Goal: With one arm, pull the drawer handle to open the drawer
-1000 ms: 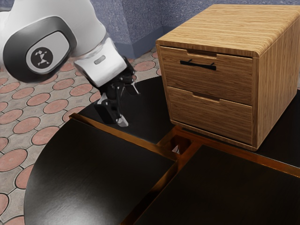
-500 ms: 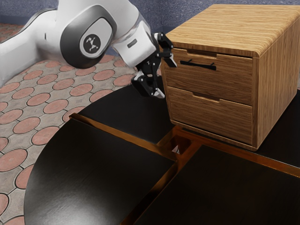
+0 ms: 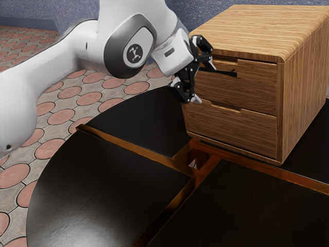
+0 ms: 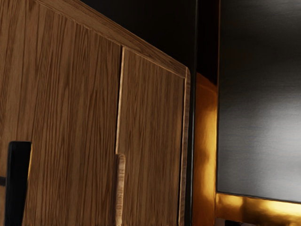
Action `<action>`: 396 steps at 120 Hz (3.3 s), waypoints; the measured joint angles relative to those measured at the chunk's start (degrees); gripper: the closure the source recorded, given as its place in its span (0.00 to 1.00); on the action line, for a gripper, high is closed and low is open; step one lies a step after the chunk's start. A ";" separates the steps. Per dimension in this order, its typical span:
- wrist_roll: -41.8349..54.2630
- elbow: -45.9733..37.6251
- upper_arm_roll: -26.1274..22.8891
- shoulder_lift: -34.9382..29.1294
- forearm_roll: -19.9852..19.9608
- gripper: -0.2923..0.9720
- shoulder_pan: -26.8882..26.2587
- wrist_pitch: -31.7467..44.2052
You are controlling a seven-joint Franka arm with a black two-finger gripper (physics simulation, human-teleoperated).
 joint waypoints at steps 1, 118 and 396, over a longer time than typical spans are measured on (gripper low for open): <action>0.04 0.03 0.01 0.07 0.00 0.23 0.04 0.05; 0.61 8.14 0.35 8.74 0.00 0.23 2.09 3.65; -4.71 8.08 -0.16 11.08 -0.54 0.37 1.55 7.03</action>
